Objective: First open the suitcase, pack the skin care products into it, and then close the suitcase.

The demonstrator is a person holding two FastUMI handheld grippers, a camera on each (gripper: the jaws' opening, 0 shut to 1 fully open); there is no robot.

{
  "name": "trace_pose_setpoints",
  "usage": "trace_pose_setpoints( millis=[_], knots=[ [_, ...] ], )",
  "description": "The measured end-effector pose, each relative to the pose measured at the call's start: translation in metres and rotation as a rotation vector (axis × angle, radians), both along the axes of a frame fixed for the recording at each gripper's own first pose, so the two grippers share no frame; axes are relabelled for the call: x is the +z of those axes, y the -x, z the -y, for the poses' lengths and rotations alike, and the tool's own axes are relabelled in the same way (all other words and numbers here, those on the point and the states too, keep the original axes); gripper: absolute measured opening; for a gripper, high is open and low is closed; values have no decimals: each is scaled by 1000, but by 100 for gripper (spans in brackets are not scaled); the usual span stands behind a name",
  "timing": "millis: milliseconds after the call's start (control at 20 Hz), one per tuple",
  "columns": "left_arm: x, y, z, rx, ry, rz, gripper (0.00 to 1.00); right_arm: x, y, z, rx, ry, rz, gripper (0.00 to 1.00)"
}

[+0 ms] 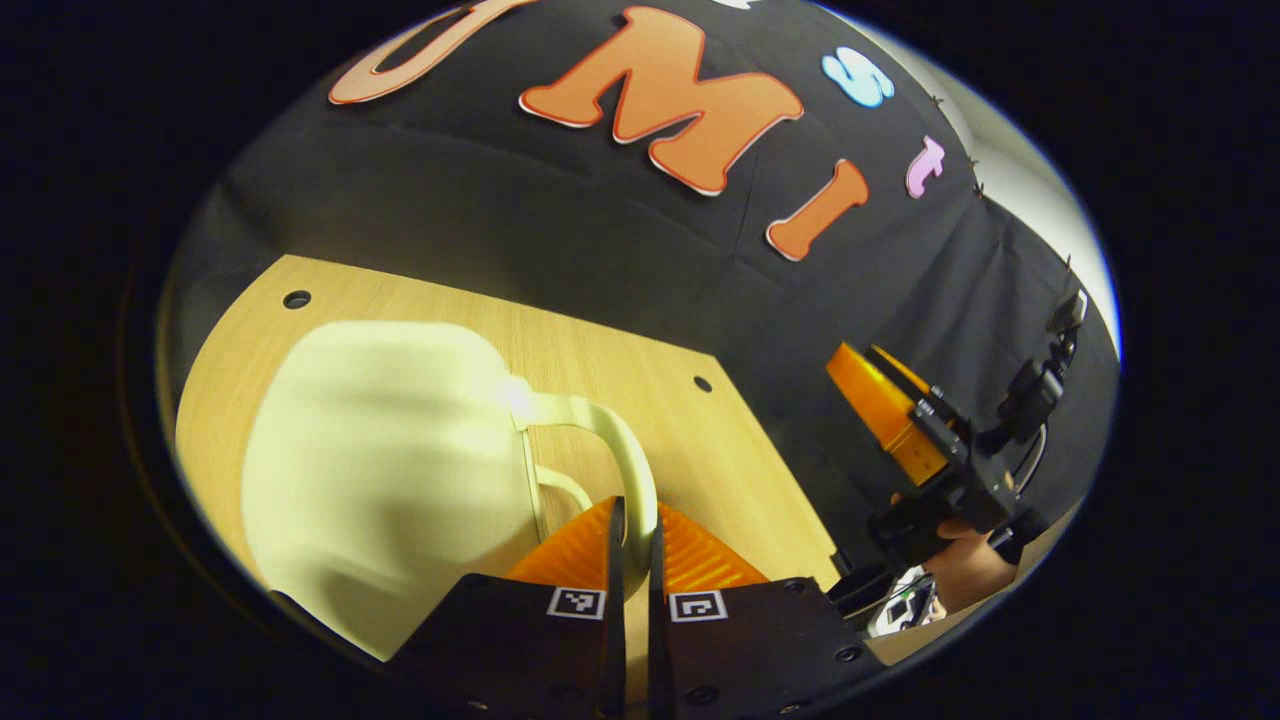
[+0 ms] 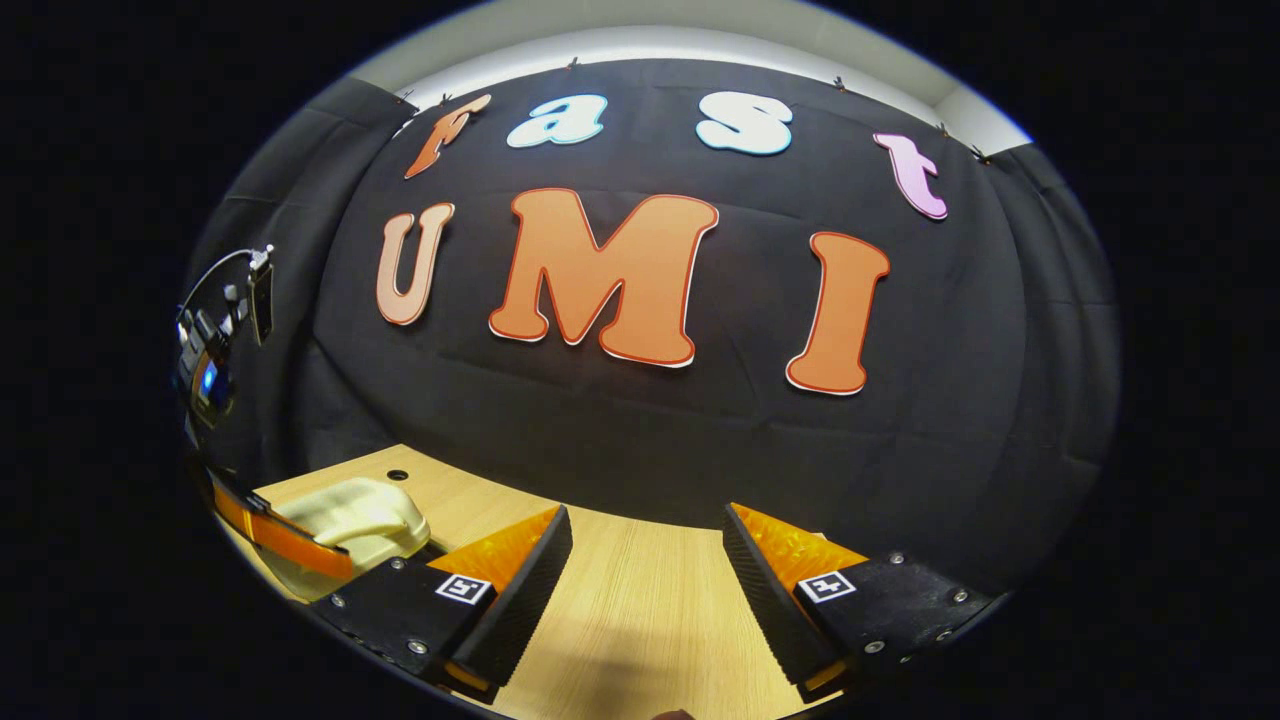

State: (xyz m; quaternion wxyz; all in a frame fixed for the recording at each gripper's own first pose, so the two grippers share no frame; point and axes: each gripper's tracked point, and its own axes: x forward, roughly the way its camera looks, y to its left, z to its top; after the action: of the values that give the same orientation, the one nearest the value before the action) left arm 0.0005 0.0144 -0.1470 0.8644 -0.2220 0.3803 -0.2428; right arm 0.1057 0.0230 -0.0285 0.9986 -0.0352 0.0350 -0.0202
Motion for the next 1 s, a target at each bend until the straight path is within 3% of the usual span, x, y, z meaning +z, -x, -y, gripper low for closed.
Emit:
trace_pose_setpoints(
  millis=[250, 400, 500, 650, 700, 800, 1000],
  knots=[
    [-32, 9, 11, -75, -124, -67, 17, -6, 8, 11, -22, 3, -8, 96],
    [-26, 16, 34, -121, -76, -84, 28, -9, 12, 20, -40, -5, -14, 95],
    [-25, 9, 40, -122, -110, -36, 59, -7, 14, 23, -46, -6, -8, 96],
    [-7, -12, 30, -68, -189, 96, 64, 0, 17, 27, -46, -1, 8, 95],
    [3, -21, 26, -34, -208, 146, 81, 4, 17, 26, -44, 0, 16, 95],
    [24, -37, 16, 36, -238, 243, 89, 12, 18, 22, -32, 1, 39, 95],
    [58, -62, -3, 191, -318, 398, 94, 28, 22, 10, 10, 5, 73, 95]
  ],
)
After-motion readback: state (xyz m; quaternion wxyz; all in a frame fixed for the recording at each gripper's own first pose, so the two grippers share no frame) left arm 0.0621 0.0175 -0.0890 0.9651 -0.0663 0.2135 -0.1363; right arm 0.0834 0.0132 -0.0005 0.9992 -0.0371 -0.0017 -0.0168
